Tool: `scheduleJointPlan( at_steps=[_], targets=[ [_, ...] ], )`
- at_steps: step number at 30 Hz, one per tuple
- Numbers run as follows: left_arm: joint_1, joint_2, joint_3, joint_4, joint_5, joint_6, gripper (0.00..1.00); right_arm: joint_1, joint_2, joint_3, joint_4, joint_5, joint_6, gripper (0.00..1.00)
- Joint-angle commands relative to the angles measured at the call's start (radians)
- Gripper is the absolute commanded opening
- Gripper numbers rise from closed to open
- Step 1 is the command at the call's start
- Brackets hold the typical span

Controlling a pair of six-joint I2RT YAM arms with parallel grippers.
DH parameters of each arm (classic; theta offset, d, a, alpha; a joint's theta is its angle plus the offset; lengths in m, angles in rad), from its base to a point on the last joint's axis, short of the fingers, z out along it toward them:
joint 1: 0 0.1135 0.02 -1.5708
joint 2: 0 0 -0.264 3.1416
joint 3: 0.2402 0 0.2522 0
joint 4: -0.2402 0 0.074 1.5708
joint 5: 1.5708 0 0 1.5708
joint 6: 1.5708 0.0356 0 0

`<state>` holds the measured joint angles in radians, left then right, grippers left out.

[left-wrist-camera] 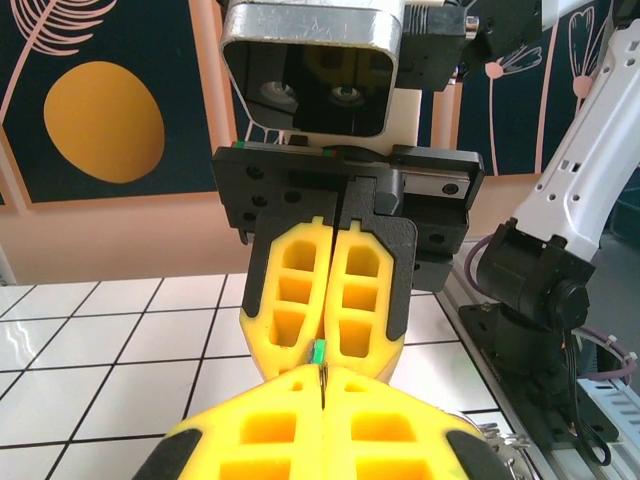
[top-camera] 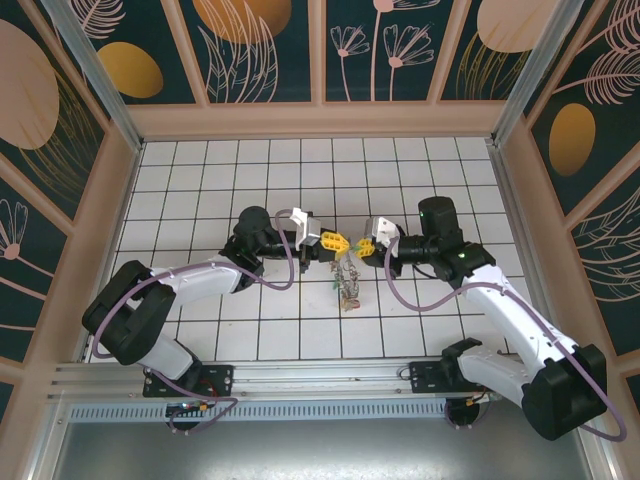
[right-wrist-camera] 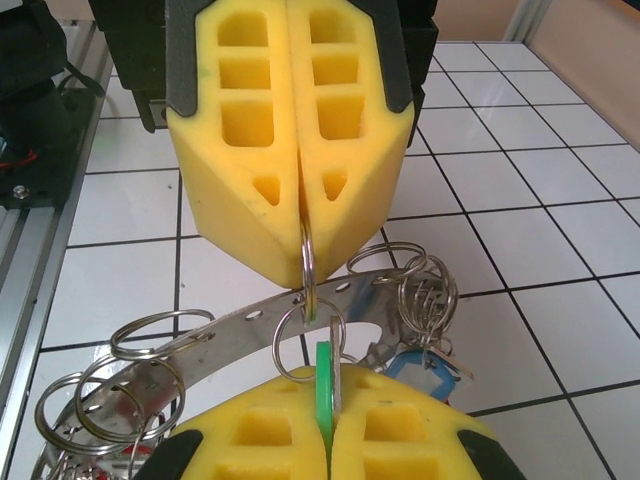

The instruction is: Put the keys on the keyring

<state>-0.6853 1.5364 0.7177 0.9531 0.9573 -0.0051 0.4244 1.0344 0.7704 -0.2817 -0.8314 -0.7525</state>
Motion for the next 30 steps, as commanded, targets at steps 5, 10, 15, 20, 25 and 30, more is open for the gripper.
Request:
scheduleJointPlan(
  at_steps=[5,10,15,20,25,30],
  targets=[
    [0.01,-0.055,0.024,-0.134,0.029,0.135,0.0,-0.001,-0.031,0.064,-0.049,0.018,-0.034,0.0],
    [0.009,-0.079,0.032,-0.247,0.0,0.221,0.0,0.0,-0.03,0.107,-0.098,0.03,-0.048,0.0],
    [0.009,-0.076,0.032,-0.261,-0.031,0.223,0.0,0.018,-0.028,0.138,-0.12,0.048,-0.05,0.0],
    [0.01,-0.057,0.044,-0.264,-0.071,0.202,0.0,0.098,0.003,0.202,-0.136,0.178,-0.019,0.0],
    [0.01,-0.058,0.035,-0.195,-0.058,0.13,0.14,0.177,0.061,0.298,-0.202,0.348,-0.032,0.0],
    [0.016,-0.133,-0.008,-0.257,-0.101,0.133,0.37,0.224,0.109,0.38,-0.276,0.549,-0.131,0.0]
  ],
)
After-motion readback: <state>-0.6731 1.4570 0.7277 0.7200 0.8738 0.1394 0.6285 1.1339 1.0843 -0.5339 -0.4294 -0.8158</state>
